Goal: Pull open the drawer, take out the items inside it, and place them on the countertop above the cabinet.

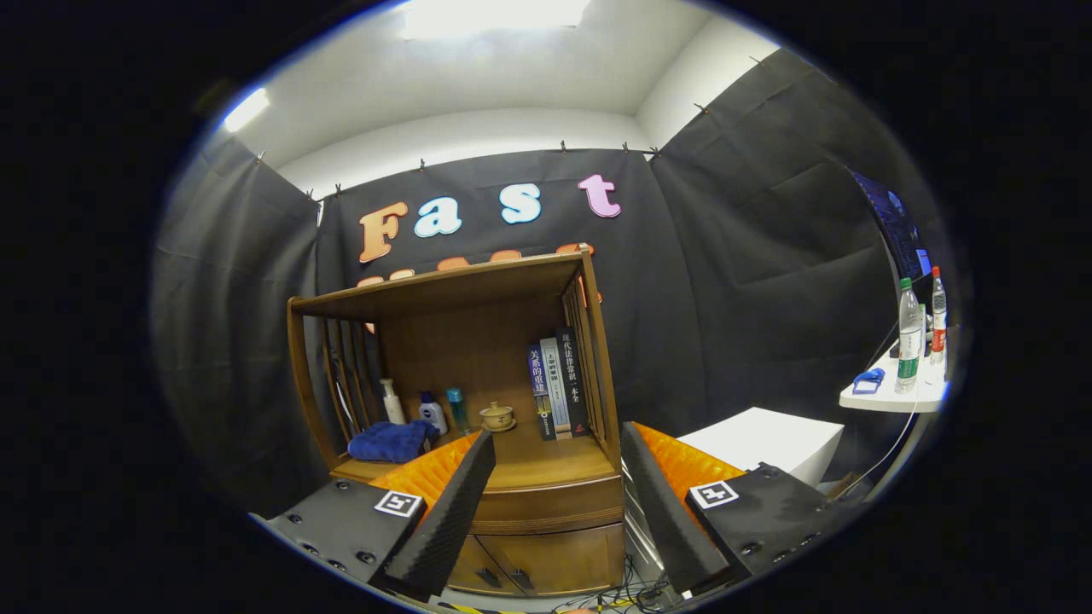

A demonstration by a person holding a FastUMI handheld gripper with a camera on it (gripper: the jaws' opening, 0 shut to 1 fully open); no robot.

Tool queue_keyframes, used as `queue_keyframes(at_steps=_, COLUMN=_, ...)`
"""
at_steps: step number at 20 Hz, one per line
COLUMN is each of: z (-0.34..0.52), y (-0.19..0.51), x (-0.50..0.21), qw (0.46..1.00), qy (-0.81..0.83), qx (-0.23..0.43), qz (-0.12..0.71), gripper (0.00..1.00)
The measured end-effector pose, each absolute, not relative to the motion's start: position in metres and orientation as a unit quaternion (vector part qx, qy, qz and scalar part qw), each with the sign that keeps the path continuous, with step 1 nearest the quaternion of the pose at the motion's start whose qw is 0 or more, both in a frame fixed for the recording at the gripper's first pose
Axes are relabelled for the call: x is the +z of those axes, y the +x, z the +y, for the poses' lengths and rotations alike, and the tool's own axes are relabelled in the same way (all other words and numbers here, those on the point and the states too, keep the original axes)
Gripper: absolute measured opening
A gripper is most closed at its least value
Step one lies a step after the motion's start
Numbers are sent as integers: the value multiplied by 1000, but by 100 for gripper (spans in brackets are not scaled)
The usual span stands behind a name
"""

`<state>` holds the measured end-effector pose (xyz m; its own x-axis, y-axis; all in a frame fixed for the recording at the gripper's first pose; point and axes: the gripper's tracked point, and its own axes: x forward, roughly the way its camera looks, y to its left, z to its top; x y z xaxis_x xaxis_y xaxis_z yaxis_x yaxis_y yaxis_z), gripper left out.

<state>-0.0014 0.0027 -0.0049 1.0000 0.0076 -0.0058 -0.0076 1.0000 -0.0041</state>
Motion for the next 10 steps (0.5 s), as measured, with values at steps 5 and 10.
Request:
queue_keyframes(at_steps=5, z=-4, y=0, x=-3, qw=1000, qy=7, qx=-6, qz=1, gripper=98)
queue_keyframes(at_steps=10, z=8, y=3, x=-6, qw=1000, qy=1, qx=-1, qz=-14, gripper=98)
